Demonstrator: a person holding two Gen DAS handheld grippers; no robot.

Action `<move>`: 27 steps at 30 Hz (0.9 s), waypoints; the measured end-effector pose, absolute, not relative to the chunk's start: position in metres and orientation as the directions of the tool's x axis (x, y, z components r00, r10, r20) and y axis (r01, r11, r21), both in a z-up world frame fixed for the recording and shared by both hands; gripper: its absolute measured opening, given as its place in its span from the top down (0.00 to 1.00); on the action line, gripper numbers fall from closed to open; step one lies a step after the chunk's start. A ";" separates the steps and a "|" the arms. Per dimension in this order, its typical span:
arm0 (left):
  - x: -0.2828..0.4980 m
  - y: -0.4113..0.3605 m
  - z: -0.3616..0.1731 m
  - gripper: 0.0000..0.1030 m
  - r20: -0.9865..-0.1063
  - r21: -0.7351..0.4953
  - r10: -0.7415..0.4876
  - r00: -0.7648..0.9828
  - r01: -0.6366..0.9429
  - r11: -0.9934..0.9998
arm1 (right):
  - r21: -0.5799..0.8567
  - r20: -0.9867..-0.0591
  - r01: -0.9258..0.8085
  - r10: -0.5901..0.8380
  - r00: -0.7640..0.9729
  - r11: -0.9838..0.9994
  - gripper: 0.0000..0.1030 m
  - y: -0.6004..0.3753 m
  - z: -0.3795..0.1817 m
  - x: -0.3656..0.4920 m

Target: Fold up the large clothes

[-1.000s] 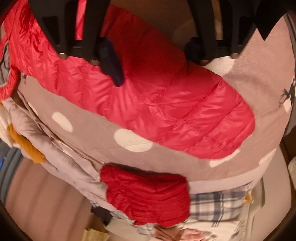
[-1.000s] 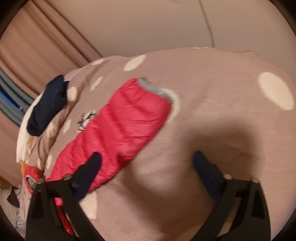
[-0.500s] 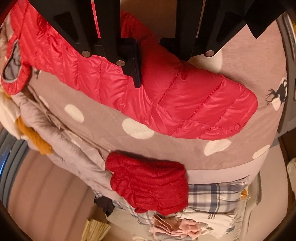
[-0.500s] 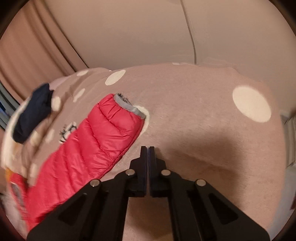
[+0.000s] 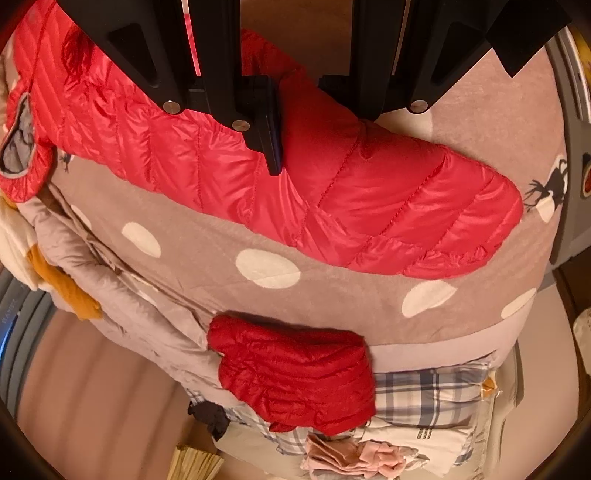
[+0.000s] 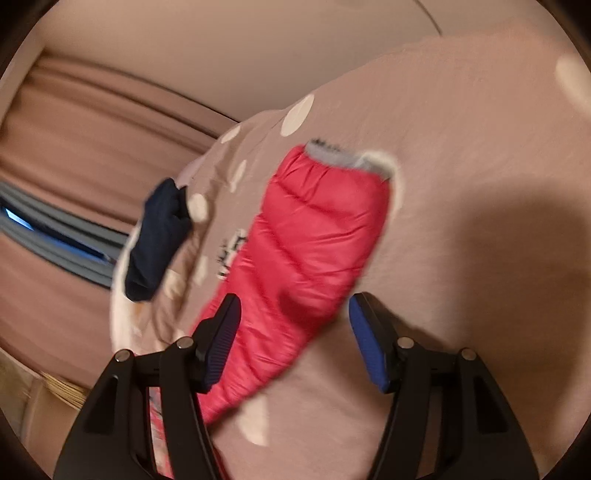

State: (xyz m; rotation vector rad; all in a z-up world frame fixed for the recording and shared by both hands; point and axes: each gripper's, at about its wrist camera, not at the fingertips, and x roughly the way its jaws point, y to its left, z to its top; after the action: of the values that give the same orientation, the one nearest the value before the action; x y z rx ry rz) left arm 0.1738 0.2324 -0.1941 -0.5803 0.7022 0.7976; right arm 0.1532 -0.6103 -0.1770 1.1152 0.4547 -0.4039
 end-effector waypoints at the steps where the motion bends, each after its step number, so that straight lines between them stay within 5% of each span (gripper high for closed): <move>1: 0.175 0.233 -0.195 0.84 -0.751 -0.199 0.435 0.496 -0.799 0.567 | 0.742 -0.545 0.531 -0.093 0.833 0.410 0.43 -0.610 -0.178 0.163; 3: 0.177 0.233 -0.197 0.84 -0.755 -0.196 0.439 0.487 -0.806 0.558 | 0.704 -0.563 0.539 -0.099 0.820 0.462 0.51 -0.606 -0.179 0.176; 5: 0.179 0.232 -0.196 0.84 -0.755 -0.190 0.443 0.483 -0.808 0.557 | 0.632 -0.617 0.590 -0.135 0.776 0.502 0.89 -0.604 -0.183 0.189; 15: 0.159 0.225 -0.169 0.84 -0.685 -0.245 0.455 0.568 -0.769 0.591 | 0.734 -0.588 0.599 -0.143 0.796 0.320 0.93 -0.614 -0.185 0.144; 20: 0.147 0.216 -0.164 0.84 -0.667 -0.175 0.489 0.563 -0.755 0.632 | 0.580 -0.656 0.697 -0.266 0.707 0.422 0.93 -0.599 -0.158 0.140; 27: 0.130 0.218 -0.163 0.84 -0.681 -0.166 0.488 0.546 -0.764 0.623 | 0.578 -0.639 0.703 -0.306 0.706 0.415 0.93 -0.596 -0.144 0.110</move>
State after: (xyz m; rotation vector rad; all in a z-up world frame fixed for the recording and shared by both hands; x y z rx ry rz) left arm 0.1300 0.2184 -0.1635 -0.4826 0.6363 0.7770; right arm 0.1104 -0.5964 -0.1438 0.9452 0.4786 -0.6649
